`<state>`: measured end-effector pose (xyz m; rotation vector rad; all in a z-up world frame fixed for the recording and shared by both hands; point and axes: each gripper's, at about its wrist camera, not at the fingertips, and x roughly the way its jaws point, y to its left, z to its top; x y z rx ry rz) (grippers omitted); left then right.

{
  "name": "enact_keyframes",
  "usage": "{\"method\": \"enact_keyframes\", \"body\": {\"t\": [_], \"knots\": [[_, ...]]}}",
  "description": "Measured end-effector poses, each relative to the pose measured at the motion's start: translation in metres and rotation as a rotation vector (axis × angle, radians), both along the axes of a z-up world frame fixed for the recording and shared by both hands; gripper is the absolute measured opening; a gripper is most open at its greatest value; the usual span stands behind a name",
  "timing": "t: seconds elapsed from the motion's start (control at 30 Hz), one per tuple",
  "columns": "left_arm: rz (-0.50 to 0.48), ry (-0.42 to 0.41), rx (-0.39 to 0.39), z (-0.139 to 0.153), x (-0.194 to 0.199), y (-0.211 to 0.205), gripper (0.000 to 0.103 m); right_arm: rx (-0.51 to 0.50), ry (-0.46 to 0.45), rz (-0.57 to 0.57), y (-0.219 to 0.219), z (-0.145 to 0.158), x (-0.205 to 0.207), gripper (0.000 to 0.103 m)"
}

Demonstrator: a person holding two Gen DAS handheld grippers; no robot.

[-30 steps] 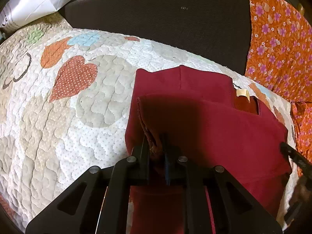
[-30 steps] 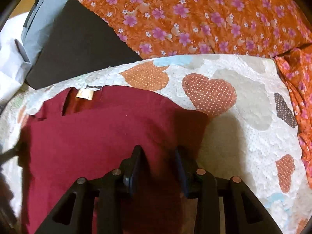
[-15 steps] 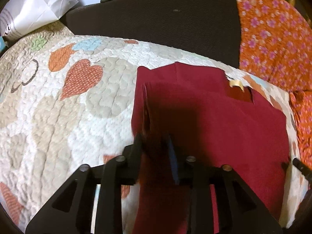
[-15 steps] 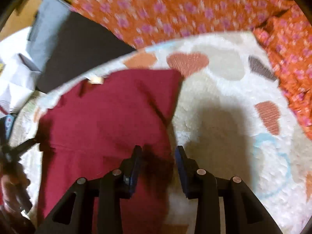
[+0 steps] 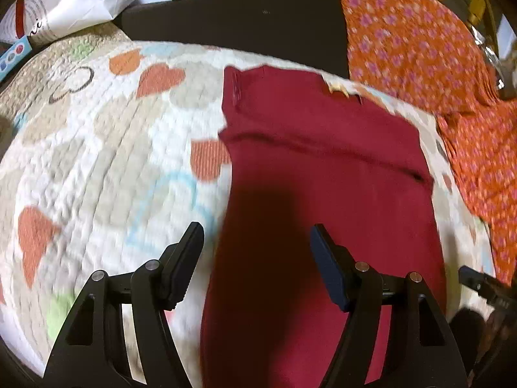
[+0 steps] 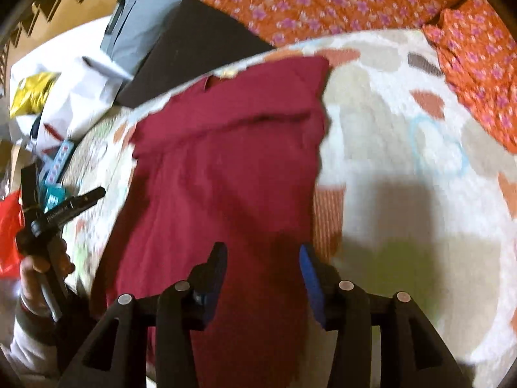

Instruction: Fold small clothes

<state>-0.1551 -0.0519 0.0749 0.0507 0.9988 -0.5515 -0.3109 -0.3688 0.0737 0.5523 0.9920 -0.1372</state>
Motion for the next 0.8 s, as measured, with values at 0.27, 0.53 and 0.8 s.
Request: {"method": "enact_keyframes", "body": {"t": [0.27, 0.53, 0.8], "knots": [[0.021, -0.005, 0.039, -0.01, -0.036, 0.023, 0.068, 0.042, 0.015, -0.05, 0.009, -0.017, -0.017, 0.046], [0.046, 0.056, 0.071, -0.032, -0.044, 0.041, 0.068, 0.0, 0.139, -0.053, 0.017, -0.046, -0.017, 0.046], [0.043, 0.066, 0.059, -0.033, -0.044, 0.043, 0.068, -0.138, 0.07, 0.047, 0.036, -0.032, -0.015, 0.009]]}}
